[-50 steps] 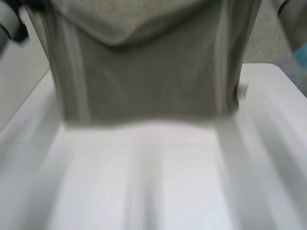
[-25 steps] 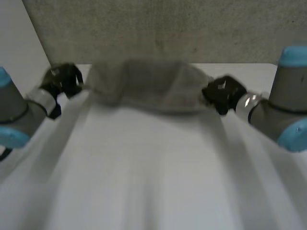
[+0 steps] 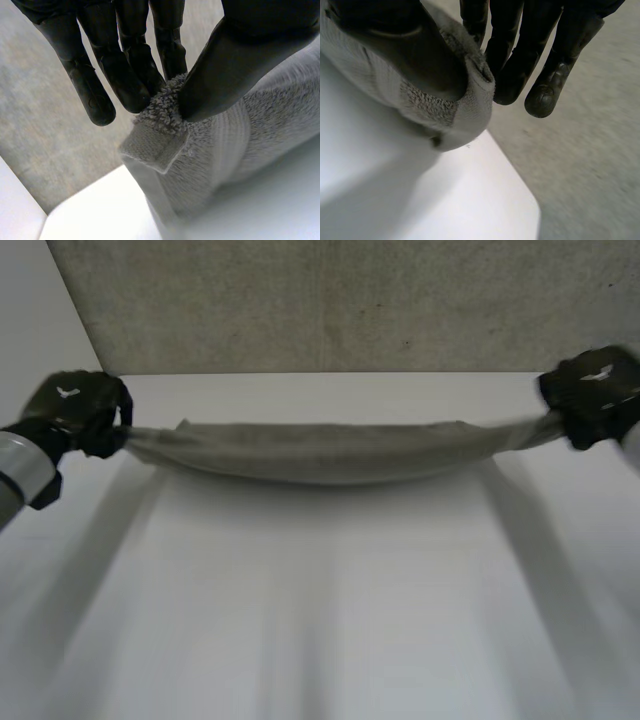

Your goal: Fold the towel.

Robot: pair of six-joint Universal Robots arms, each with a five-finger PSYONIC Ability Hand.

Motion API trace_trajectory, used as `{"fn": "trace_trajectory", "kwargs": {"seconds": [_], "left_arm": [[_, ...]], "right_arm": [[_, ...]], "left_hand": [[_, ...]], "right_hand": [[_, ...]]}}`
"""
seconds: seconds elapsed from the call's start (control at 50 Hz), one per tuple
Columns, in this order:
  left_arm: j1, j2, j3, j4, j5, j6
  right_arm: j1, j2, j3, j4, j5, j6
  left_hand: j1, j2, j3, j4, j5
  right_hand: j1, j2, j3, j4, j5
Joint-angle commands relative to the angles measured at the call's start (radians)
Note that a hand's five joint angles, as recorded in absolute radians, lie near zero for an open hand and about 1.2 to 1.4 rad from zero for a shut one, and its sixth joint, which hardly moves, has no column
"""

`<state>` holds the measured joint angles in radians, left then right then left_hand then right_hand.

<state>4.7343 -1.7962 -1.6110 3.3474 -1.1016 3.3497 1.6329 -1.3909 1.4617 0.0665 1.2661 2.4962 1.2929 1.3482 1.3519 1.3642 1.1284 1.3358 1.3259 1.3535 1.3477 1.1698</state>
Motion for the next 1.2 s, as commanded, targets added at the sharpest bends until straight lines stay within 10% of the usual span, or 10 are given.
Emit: {"fn": "trace_trajectory", "kwargs": {"seconds": [0.02, 0.32, 0.96, 1.06, 1.1, 1.12, 1.14, 1.2], "left_arm": [[0.055, 0.167, -0.127, -0.025, 0.101, -0.104], [0.087, 0.119, -0.267, 0.042, 0.215, -0.150], [-0.072, -0.672, 0.559, 0.096, -0.009, -0.153], [-0.086, -0.741, 0.628, 0.098, -0.021, -0.153], [-0.094, -0.773, 0.667, 0.095, -0.026, -0.153], [-0.094, -0.773, 0.668, 0.095, -0.026, -0.153], [-0.097, -0.781, 0.680, 0.093, -0.035, -0.154], [-0.100, -0.773, 0.678, 0.092, -0.069, -0.157]], "right_arm": [[-0.139, -0.057, 0.003, 0.159, -0.103, 0.041], [-0.197, -0.027, 0.046, 0.250, -0.249, -0.060], [0.128, 0.722, -0.612, -0.163, 0.209, 0.144], [0.154, 0.832, -0.747, -0.168, 0.243, 0.136], [0.156, 0.874, -0.796, -0.163, 0.257, 0.131], [0.156, 0.915, -0.848, -0.154, 0.277, 0.119], [0.156, 0.955, -0.895, -0.139, 0.314, 0.093], [0.169, 1.015, -0.984, -0.073, 0.395, 0.034]], "left_hand": [[0.103, 0.048, 0.044, 0.032, 0.093], [0.103, 0.048, 0.044, 0.032, 0.093], [0.086, 0.031, 0.027, 0.015, 0.076], [-0.228, -0.283, -0.287, -0.299, -0.238], [-0.683, -0.739, -0.742, -0.755, -0.693], [-0.686, -0.741, -0.745, -0.757, -0.696], [-0.898, -0.953, -0.957, -0.970, -0.908], [-1.112, -1.167, -1.171, -1.183, -1.122]], "right_hand": [[0.060, 0.070, 0.043, 0.049, 0.052], [0.060, 0.070, 0.043, 0.049, 0.052], [0.060, 0.070, 0.043, 0.049, 0.052], [0.060, 0.070, 0.043, 0.049, 0.052], [0.060, 0.070, 0.043, 0.049, 0.052], [-0.267, -0.257, -0.285, -0.279, -0.275], [-1.101, -1.092, -1.119, -1.113, -1.110], [-1.161, -1.151, -1.179, -1.173, -1.170]]}}
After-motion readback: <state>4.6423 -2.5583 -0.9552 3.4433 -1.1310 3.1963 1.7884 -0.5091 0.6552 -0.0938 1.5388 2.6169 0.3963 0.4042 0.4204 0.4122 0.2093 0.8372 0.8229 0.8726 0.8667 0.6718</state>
